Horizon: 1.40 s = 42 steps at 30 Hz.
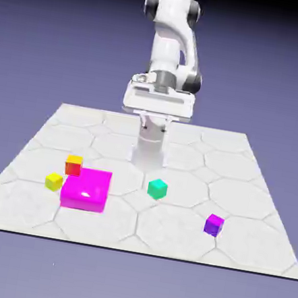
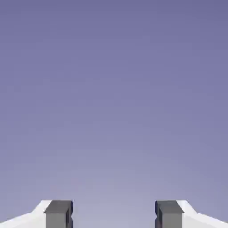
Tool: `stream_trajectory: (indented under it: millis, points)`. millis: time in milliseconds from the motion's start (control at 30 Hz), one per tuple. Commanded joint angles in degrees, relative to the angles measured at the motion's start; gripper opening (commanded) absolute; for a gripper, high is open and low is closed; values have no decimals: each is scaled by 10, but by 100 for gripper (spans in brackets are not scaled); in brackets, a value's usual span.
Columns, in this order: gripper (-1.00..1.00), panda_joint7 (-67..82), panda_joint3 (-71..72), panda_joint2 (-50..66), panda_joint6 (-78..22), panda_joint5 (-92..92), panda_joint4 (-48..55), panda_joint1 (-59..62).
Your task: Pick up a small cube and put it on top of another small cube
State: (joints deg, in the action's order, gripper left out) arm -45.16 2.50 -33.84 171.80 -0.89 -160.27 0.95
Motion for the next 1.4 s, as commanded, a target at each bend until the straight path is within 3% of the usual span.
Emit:
stream_trajectory:
  millis: [0,1367]
  points:
    - [0,-22,21,-10,-18,-7,6,14]
    - [0,-943,872,-413,-770,-311,256,572]
